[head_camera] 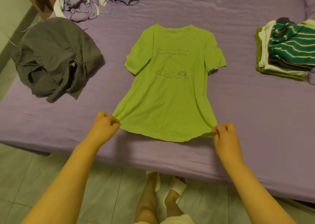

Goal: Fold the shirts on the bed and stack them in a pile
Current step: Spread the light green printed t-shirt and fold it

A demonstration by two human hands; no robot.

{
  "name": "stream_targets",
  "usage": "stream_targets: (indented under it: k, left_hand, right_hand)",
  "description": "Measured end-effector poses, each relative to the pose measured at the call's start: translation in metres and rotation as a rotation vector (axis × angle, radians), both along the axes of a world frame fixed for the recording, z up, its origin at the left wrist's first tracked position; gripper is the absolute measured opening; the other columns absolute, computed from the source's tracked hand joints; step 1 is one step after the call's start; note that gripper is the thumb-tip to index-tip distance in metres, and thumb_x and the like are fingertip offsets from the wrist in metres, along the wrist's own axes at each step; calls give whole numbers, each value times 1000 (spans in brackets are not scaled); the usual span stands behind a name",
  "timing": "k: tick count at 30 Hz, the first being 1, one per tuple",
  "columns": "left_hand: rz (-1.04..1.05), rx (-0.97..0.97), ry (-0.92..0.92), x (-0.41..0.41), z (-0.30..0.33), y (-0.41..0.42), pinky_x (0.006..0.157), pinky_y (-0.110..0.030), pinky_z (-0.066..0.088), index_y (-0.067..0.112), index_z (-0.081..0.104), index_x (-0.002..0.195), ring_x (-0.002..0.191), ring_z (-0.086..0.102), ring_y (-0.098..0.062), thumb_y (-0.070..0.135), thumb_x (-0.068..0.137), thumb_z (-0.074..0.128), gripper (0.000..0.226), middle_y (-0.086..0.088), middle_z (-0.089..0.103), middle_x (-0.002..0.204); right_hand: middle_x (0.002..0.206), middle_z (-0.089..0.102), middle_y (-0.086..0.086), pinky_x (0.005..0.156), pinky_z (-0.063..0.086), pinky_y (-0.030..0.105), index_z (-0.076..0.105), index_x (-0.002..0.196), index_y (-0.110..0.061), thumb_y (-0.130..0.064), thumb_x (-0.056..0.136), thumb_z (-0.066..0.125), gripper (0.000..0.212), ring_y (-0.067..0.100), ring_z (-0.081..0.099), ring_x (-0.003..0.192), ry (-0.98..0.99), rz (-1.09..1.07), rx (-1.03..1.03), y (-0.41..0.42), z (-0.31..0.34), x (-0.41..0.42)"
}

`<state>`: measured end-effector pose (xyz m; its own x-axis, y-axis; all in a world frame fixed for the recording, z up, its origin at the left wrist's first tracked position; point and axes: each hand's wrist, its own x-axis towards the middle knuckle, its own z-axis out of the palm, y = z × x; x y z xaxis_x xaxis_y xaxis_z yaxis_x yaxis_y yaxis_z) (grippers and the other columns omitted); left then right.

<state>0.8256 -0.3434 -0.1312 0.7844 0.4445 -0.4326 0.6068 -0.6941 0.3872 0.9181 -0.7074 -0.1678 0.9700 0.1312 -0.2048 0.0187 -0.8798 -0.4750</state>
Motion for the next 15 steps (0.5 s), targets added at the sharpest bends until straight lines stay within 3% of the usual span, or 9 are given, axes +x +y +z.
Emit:
stream_targets:
  k: [2,3,5,7,9,13,15]
  left_hand:
    - [-92,54,144,3,-4,-13,105,-35,31,5,61,123,125,40,-39,35,82,58,51,-25,36,137]
    - [-161,68,152,6,-8,-26,107,-38,31,8,59,127,128,38,-42,51,75,48,69,-26,31,144]
    - [-283,25,92,14,-26,-60,109,-40,29,12,59,127,131,37,-40,62,64,26,87,-25,33,146]
    - [-391,-42,85,28,-45,-104,110,-33,26,16,58,128,133,36,-33,61,72,21,81,-21,38,145]
    - [-439,-177,95,45,-55,-149,109,-30,24,15,56,130,135,36,-29,55,82,23,71,-19,42,143]
    - [-393,-474,49,78,-56,-218,105,-28,29,3,51,132,130,45,-27,33,96,34,50,-18,50,138]
    - [-364,-534,58,92,-55,-239,105,-27,30,0,49,133,129,45,-26,23,102,38,41,-17,48,140]
  right_hand:
    - [110,47,11,75,40,33,62,98,-6,0,87,50,17,32,51,95,89,64,-8,1,-9,-1]
    - [117,48,15,80,41,34,64,100,-2,0,87,52,17,34,52,101,115,64,-9,2,-16,-2]
    - [121,51,22,87,41,34,67,95,4,-4,86,61,14,37,53,108,148,0,17,5,-28,-7]
    - [107,58,25,76,35,31,68,84,4,-9,85,65,13,37,55,101,163,-120,82,4,-34,-12]
    - [92,61,19,63,25,28,63,87,2,-7,85,64,9,30,54,85,189,-288,195,0,-35,-13]
    - [87,61,11,55,35,27,59,100,0,-18,72,66,33,20,53,79,378,-506,404,-12,-39,-7]
    - [80,58,14,56,35,32,61,92,5,-9,77,63,21,20,49,75,390,-547,468,-18,-38,-1]
